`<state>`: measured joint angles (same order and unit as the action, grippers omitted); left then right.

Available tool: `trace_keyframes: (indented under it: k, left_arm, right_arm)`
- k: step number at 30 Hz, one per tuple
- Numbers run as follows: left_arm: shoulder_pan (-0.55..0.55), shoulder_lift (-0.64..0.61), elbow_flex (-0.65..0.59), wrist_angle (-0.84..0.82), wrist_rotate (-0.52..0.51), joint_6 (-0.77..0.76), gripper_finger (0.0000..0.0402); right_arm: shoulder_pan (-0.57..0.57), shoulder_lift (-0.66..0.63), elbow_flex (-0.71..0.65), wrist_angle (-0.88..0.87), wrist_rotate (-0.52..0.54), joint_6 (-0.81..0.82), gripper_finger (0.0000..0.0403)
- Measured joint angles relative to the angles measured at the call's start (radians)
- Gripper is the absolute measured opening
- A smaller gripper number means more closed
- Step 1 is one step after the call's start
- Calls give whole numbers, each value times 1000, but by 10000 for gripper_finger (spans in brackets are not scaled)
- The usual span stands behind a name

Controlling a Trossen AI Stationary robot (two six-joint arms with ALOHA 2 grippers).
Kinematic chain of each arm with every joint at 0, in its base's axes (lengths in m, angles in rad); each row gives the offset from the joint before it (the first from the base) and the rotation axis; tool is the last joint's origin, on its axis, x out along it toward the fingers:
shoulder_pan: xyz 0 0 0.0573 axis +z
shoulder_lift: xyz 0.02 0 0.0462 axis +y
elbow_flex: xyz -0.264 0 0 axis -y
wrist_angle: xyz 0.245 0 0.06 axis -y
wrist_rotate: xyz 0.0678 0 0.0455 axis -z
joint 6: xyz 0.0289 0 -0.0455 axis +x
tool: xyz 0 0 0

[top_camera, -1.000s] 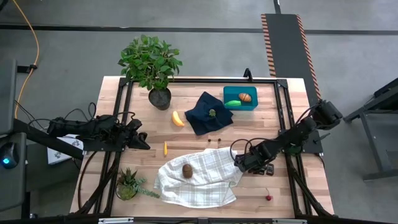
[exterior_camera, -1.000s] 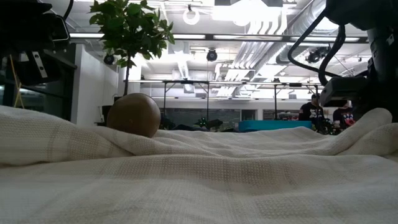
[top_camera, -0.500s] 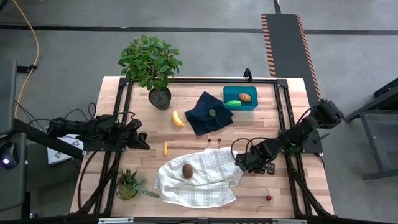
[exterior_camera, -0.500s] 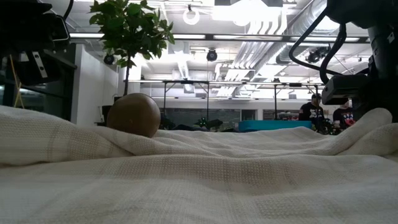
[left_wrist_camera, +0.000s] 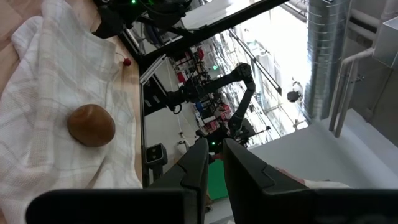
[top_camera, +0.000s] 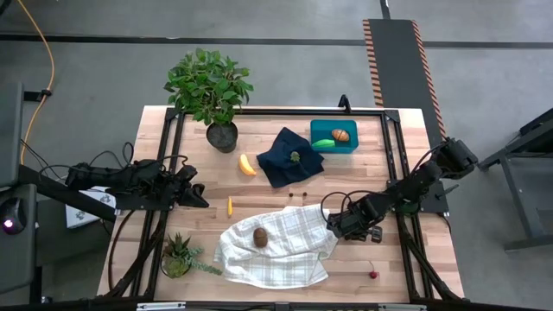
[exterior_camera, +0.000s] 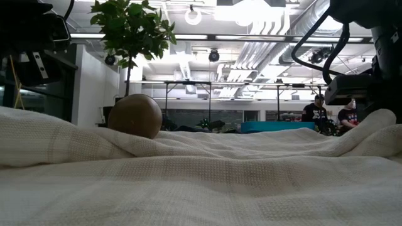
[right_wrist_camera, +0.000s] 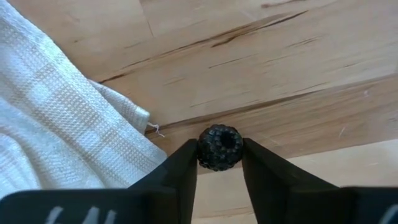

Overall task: Pick and placing Produce into tupperware
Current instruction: Put the blackberry into the blue bin

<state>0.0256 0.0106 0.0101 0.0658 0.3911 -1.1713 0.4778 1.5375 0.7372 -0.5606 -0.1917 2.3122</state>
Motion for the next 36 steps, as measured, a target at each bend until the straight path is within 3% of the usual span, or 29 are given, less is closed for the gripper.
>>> trace_keyframes:
  k: [12,25,36]
  left_arm:
    - [0,0,0,0,-1,0,40]
    - [0,0,0,-1,-1,18,40]
    - [0,0,0,0,0,19,40]
  right_arm:
    - [-3,-12,2,34,8,-35,88]
    - [-47,-16,174,-188,95,-167,87]
    - [-154,-16,353,-382,168,-342,87]
